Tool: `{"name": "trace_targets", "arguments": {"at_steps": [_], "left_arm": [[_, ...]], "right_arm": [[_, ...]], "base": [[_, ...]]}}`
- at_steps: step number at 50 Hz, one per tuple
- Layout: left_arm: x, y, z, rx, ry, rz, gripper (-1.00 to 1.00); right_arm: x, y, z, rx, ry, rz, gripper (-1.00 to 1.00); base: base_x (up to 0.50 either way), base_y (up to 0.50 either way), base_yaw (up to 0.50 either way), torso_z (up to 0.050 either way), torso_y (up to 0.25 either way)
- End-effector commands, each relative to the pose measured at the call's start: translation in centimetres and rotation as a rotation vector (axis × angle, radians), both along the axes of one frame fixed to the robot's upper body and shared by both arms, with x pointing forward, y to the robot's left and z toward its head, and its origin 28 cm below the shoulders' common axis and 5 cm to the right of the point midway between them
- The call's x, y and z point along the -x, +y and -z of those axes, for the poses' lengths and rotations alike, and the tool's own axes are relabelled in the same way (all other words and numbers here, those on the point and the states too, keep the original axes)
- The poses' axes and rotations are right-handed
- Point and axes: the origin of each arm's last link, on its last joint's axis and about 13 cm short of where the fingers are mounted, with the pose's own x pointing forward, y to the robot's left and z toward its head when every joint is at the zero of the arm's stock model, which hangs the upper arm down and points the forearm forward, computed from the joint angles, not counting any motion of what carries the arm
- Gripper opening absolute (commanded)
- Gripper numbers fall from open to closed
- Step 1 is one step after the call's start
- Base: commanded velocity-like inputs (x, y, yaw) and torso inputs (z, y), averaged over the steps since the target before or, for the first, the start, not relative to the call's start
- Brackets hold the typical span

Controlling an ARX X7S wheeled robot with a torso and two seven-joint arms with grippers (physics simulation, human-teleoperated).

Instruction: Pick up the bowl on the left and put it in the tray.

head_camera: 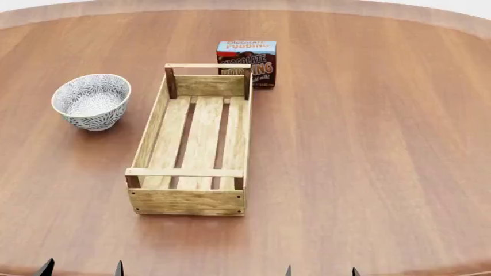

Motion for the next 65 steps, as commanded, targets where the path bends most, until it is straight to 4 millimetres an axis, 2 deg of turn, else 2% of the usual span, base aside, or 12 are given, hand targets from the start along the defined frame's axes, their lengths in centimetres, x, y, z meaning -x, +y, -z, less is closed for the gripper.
{"name": "trace_targets", "arguments": {"at_steps": [1,25,65], "left_arm": [[-0.04,0.01,0.08,0.0,0.0,0.0,1.0],[0.14,-0.17,-0.09,-0.031,-0.012,0.024,1.0],[0.07,-0.29,0.21,-0.029,0.012,0.04,1.0]], "right_arm": [[-0.02,0.02,0.02,0.0,0.0,0.0,1.0],[0.13,-0.13,-0.12,-0.036,-0.019,-0.006,1.0],[0.28,-0.11,-0.14,-0.031,-0.047,-0.013,1.0]], "base": [[0.0,0.0,0.0,0.0,0.0],[0.0,0.0,0.0,0.0,0.0],[0.09,0.5,0.0,0.0,0.0]]}}
